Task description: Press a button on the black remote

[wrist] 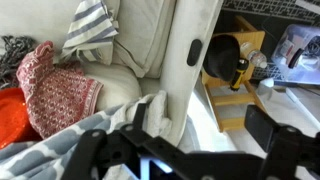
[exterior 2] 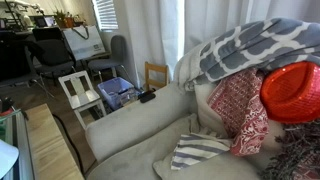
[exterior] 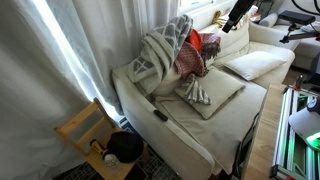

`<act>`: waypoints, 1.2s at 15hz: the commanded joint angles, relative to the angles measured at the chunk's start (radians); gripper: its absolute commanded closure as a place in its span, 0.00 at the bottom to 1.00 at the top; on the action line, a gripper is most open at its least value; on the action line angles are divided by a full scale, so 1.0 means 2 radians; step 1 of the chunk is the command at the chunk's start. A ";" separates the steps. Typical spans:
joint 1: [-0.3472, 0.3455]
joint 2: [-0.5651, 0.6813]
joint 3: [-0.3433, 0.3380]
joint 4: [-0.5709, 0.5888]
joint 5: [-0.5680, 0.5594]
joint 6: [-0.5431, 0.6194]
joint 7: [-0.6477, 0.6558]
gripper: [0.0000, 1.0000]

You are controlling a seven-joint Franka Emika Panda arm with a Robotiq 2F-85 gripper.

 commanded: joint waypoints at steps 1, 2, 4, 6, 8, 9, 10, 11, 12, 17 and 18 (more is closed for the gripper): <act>0.001 0.001 -0.001 -0.010 -0.001 -0.003 0.001 0.00; 0.001 0.002 -0.001 -0.020 -0.001 -0.003 0.001 0.00; 0.001 0.007 -0.001 -0.023 -0.001 -0.003 0.001 0.00; 0.001 0.008 -0.001 -0.023 -0.001 -0.003 0.001 0.00; 0.001 0.008 -0.001 -0.022 -0.001 -0.003 0.001 0.00; 0.001 0.008 -0.001 -0.022 -0.001 -0.003 0.001 0.00; 0.001 0.008 -0.001 -0.022 -0.001 -0.003 0.001 0.00; 0.026 0.035 -0.018 -0.001 0.007 0.002 -0.044 0.00; 0.042 0.078 -0.017 0.029 0.013 0.007 -0.062 0.00; 0.110 0.213 -0.038 0.119 0.084 0.015 -0.158 0.00; 0.113 0.242 -0.042 0.139 0.095 0.008 -0.176 0.00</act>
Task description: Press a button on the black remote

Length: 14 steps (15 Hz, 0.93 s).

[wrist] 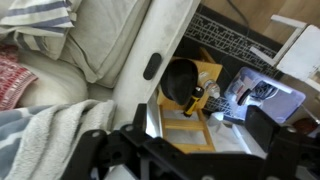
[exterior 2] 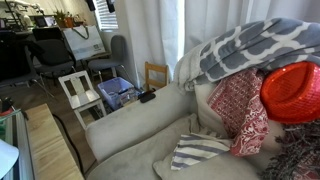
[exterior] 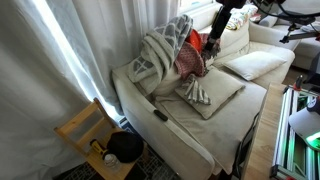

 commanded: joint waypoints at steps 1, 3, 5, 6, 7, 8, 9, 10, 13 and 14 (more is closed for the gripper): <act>0.018 0.127 -0.024 0.079 0.041 -0.004 -0.065 0.00; 0.005 0.187 -0.018 0.107 0.052 0.006 -0.059 0.00; -0.008 0.250 -0.006 0.137 0.059 0.026 -0.040 0.00; -0.012 0.282 -0.001 0.150 0.077 0.040 -0.035 0.00; -0.019 0.310 0.006 0.162 0.079 0.056 -0.022 0.00; -0.023 0.339 0.013 0.172 0.095 0.074 -0.019 0.00; -0.028 0.365 0.020 0.182 0.098 0.097 -0.007 0.00; -0.033 0.392 0.028 0.190 0.101 0.124 0.001 0.00; -0.047 0.468 0.047 0.216 0.085 0.200 0.012 0.00; -0.052 0.487 0.053 0.225 0.075 0.209 0.008 0.00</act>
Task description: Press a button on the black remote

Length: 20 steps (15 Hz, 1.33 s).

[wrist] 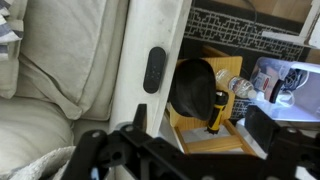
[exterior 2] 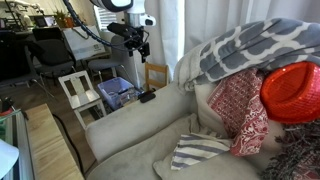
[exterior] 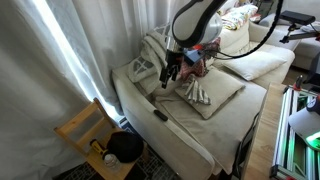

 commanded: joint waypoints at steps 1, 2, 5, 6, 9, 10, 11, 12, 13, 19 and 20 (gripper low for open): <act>-0.027 0.023 0.028 0.008 -0.022 0.022 0.013 0.00; -0.030 0.044 0.031 0.016 -0.028 0.034 0.015 0.00; -0.031 0.069 0.033 0.033 -0.033 0.041 0.017 0.00; -0.031 0.068 0.033 0.035 -0.033 0.041 0.017 0.00; -0.022 0.090 0.019 0.056 -0.051 0.049 0.035 0.00; -0.036 0.099 0.033 0.069 -0.044 0.034 0.024 0.00; -0.039 0.111 0.033 0.080 -0.051 0.027 0.029 0.00; -0.043 0.121 0.036 0.089 -0.053 0.021 0.030 0.22; -0.043 0.130 0.034 0.099 -0.060 0.015 0.036 0.27; -0.049 0.190 0.036 0.168 -0.074 -0.049 0.047 0.73; -0.050 0.200 0.036 0.180 -0.075 -0.061 0.047 0.82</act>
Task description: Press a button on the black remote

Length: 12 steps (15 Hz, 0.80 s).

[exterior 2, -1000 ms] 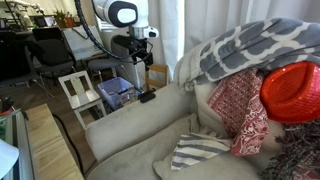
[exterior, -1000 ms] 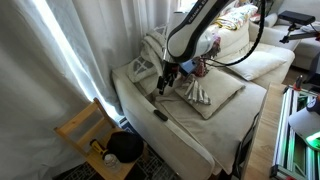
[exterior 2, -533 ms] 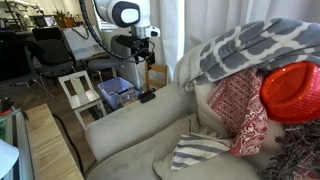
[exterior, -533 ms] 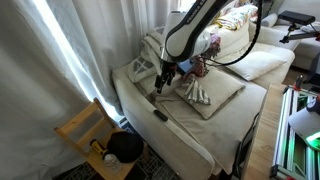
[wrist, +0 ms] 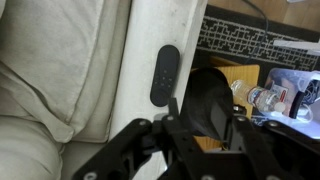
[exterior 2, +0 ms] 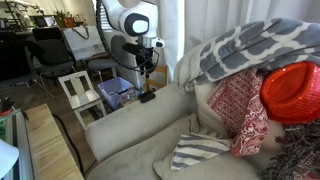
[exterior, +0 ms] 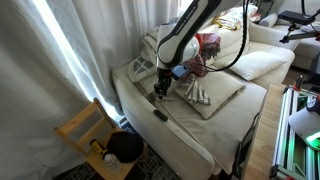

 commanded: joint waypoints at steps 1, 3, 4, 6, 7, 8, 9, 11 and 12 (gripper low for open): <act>-0.010 0.047 0.006 0.055 -0.017 -0.046 0.016 0.89; -0.012 0.067 0.007 0.077 -0.018 -0.067 0.015 1.00; -0.012 0.076 0.007 0.088 -0.019 -0.074 0.015 1.00; -0.011 0.097 0.008 0.109 -0.018 -0.086 0.016 1.00; -0.011 0.108 0.008 0.121 -0.017 -0.090 0.017 1.00; -0.011 0.118 0.009 0.131 -0.017 -0.093 0.016 1.00; -0.009 0.128 0.008 0.141 -0.018 -0.096 0.018 1.00; -0.009 0.147 0.008 0.159 -0.018 -0.091 0.018 1.00; -0.010 0.157 0.008 0.167 -0.019 -0.090 0.016 1.00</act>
